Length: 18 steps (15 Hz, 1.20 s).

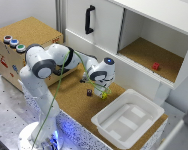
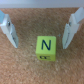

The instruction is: Grasp the yellow block, then turn it right

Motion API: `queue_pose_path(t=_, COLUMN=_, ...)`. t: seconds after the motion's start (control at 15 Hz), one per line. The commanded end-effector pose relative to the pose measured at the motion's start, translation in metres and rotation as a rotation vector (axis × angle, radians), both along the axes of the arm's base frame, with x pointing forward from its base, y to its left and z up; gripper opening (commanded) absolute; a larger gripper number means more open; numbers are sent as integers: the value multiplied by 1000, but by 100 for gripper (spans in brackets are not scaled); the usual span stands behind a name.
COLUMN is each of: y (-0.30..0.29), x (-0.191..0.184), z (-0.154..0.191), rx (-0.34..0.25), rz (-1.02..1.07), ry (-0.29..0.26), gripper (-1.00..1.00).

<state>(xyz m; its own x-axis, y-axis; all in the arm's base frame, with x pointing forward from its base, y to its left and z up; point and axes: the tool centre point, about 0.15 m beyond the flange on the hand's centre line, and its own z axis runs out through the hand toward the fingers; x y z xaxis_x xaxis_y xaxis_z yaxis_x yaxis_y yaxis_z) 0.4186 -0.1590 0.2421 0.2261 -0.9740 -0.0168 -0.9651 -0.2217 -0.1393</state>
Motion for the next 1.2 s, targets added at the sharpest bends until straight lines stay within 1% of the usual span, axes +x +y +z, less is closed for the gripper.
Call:
queue_pose_path(t=0.0, y=2, x=-10, z=40, rx=-89, rz=303, ry=3, gripper=100)
queue_pose_path(t=0.13, y=20, x=-18, z=43, rx=-56, rz=449, ry=-25, gripper=100)
queue_pose_path(t=0.2, y=27, x=-20, z=47, rx=-61, rz=514, ry=-20, gripper=100)
queue_pose_path(t=0.27, y=36, x=-24, z=50, rx=-50, rz=604, ry=-28, gripper=100)
queue_pose_path(t=0.33, y=41, x=-27, z=55, rx=-68, rz=675, ry=-27, gripper=100)
queue_pose_path(t=0.47, y=49, x=-28, z=61, rx=-58, rz=850, ry=-29, gripper=100)
queue_pose_path(t=0.53, y=54, x=-30, z=67, rx=-95, rz=937, ry=-3, gripper=100)
queue_pose_path(t=0.6, y=58, x=-31, z=70, rx=-118, rz=1042, ry=16, gripper=100)
queue_pose_path(t=0.67, y=58, x=-32, z=69, rx=-100, rz=1129, ry=2, gripper=100)
queue_pose_path(t=0.73, y=58, x=-35, z=66, rx=-103, rz=1225, ry=21, gripper=100)
queue_pose_path(t=0.8, y=58, x=-38, z=63, rx=-118, rz=1294, ry=41, gripper=100)
queue_pose_path(t=0.87, y=58, x=-40, z=59, rx=-106, rz=1368, ry=40, gripper=100)
queue_pose_path(t=0.93, y=57, x=-41, z=56, rx=-117, rz=1408, ry=53, gripper=100)
queue_pose_path(t=1.0, y=54, x=-42, z=53, rx=-126, rz=1462, ry=52, gripper=100)
queue_pose_path(t=1.13, y=46, x=-43, z=41, rx=-118, rz=1525, ry=48, gripper=100)
